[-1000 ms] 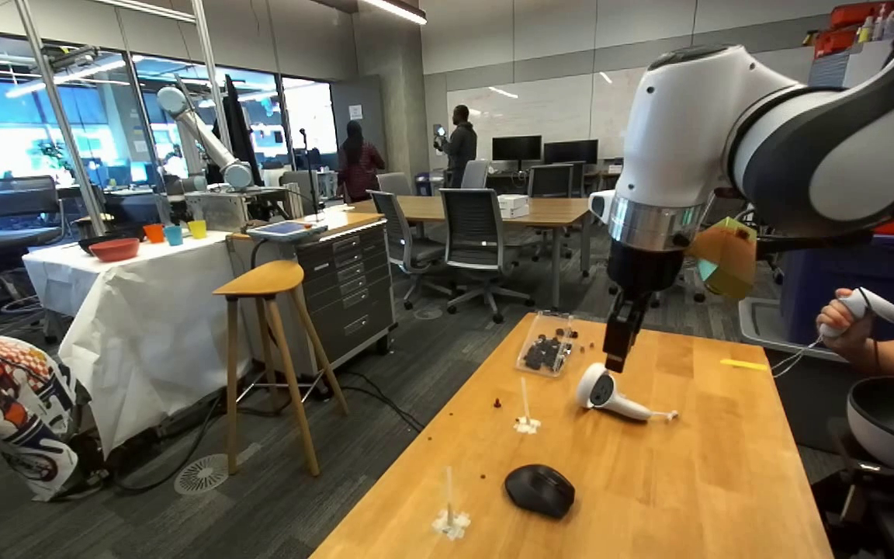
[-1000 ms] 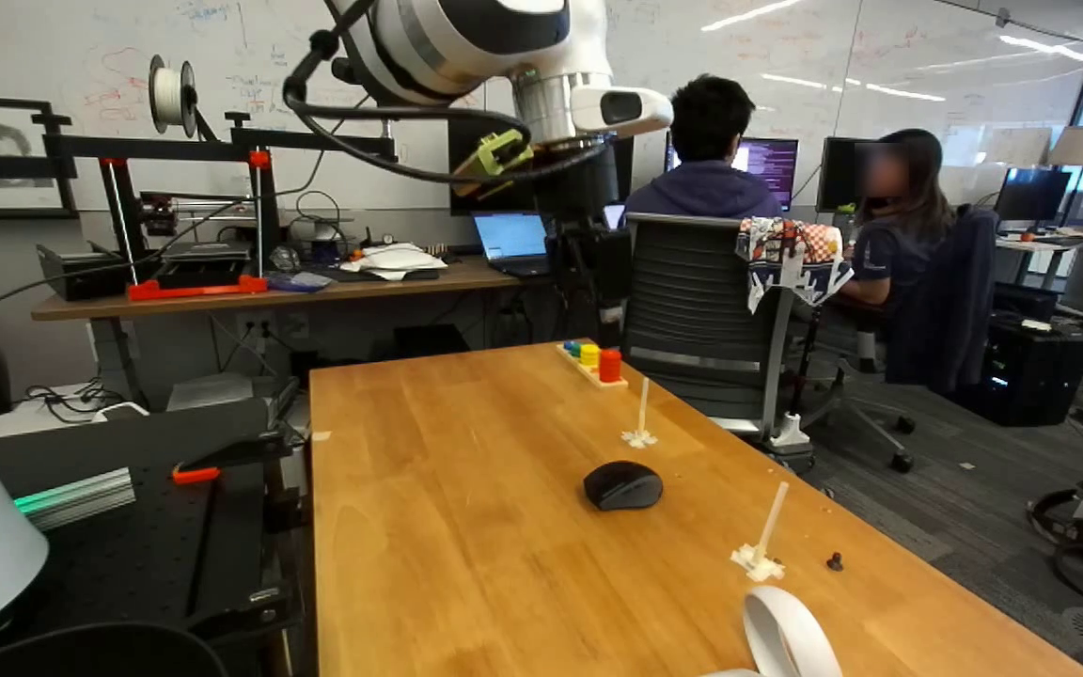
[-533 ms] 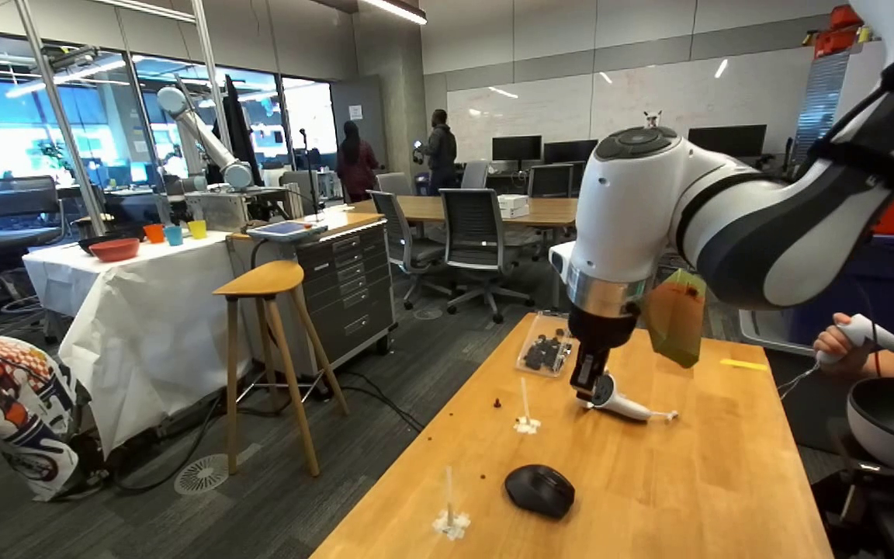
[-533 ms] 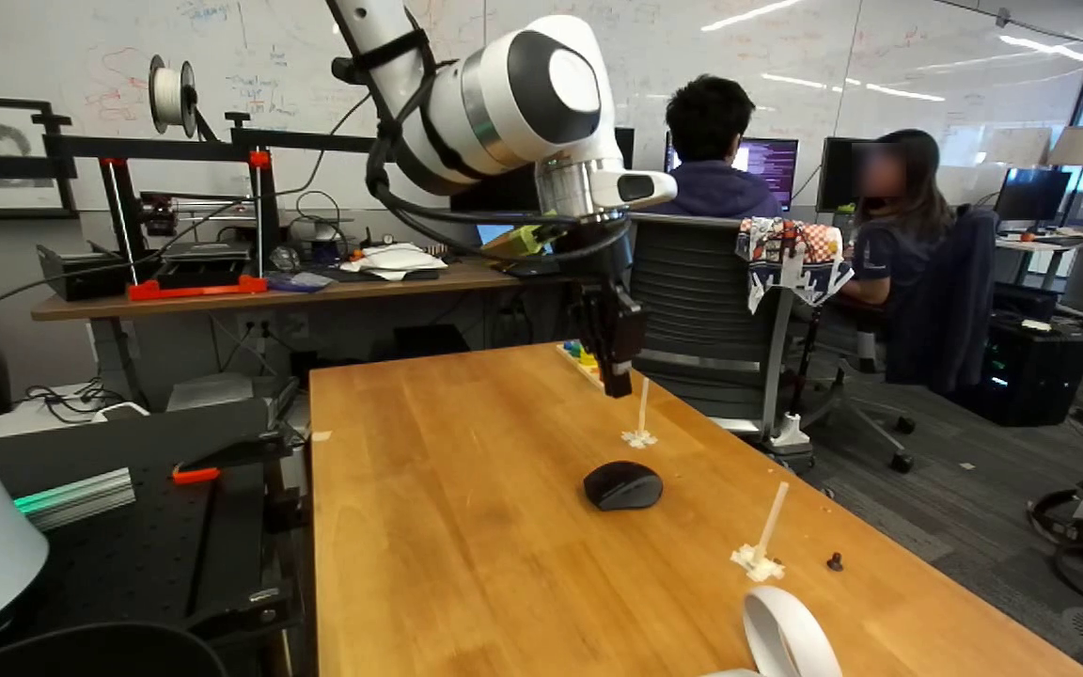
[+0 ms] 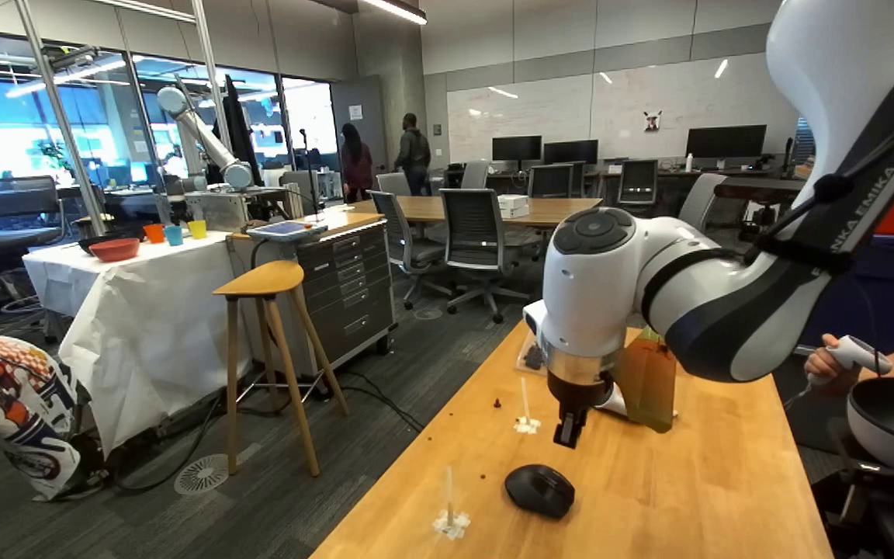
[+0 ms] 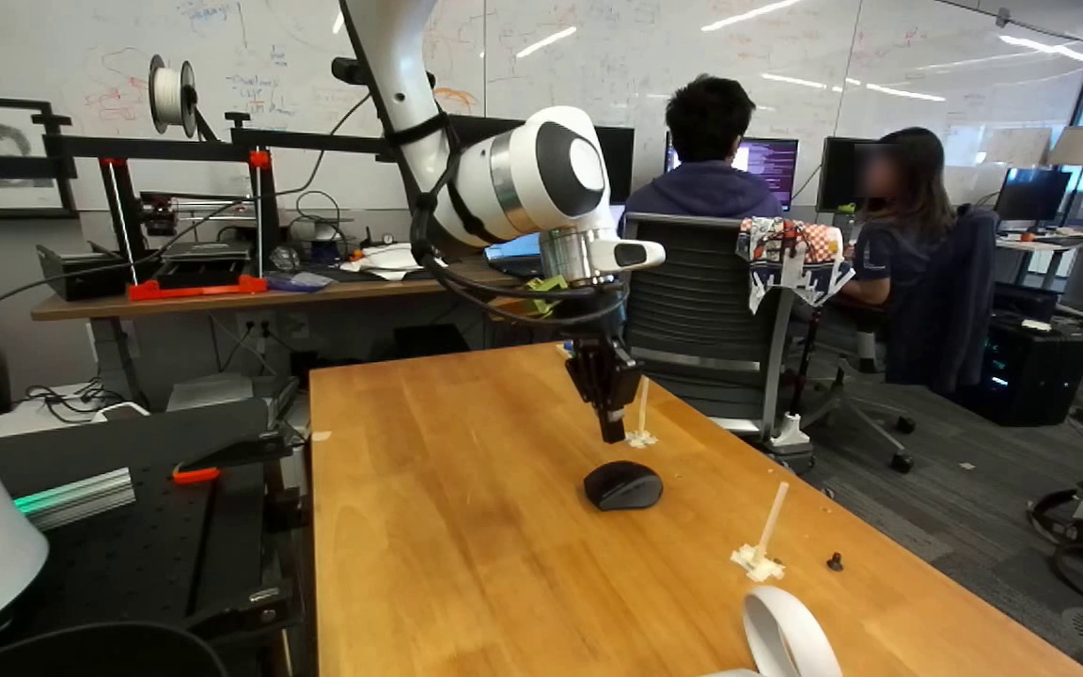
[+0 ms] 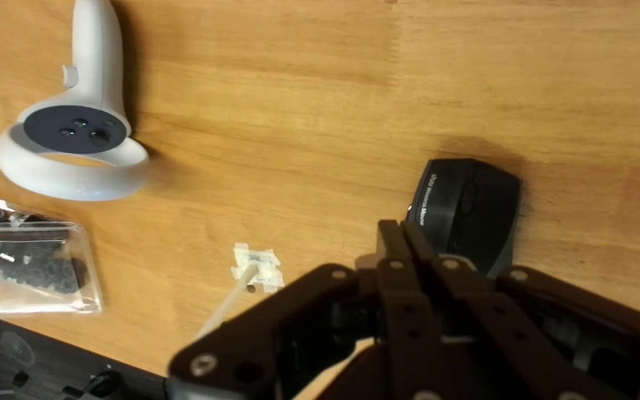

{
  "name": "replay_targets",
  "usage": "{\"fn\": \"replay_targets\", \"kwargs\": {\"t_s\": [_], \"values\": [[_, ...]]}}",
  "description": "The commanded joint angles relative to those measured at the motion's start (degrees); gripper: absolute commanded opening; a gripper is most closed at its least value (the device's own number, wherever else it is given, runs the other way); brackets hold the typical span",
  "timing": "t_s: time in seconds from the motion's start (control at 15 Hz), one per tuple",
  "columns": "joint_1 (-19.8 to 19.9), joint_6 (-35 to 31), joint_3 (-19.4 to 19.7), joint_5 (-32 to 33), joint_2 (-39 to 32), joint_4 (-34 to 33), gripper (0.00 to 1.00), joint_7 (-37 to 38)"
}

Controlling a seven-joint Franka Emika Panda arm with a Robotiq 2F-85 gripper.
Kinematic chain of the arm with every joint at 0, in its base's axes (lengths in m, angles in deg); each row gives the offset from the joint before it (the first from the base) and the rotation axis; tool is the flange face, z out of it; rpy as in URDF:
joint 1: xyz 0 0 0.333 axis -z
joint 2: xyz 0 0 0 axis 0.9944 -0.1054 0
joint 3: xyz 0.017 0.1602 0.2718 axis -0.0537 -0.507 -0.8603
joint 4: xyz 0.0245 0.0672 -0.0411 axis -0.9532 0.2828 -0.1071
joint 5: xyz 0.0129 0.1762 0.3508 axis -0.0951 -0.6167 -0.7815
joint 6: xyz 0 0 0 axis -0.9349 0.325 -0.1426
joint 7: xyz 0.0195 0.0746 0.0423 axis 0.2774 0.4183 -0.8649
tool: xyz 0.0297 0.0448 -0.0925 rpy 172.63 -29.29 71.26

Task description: Turn on the mouse

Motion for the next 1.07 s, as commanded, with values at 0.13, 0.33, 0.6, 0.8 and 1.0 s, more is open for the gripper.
{"fn": "replay_targets", "kwargs": {"t_s": [0.13, 0.33, 0.6, 0.8, 1.0], "values": [[-4.13, 0.13, 3.86, 1.54, -6.65, -5.36, 0.04, 1.85], [-5.57, 0.25, 4.99, 1.45, -9.06, -6.82, 0.05, 1.62], [-7.38, 0.20, 5.98, 1.35, -11.58, -8.34, 0.05, 1.51], [-8.19, 0.20, 6.37, 1.02, -12.91, -9.17, 0.05, 1.29], [-8.52, 0.21, 6.70, 0.78, -13.63, -9.55, 0.05, 1.08]]}}
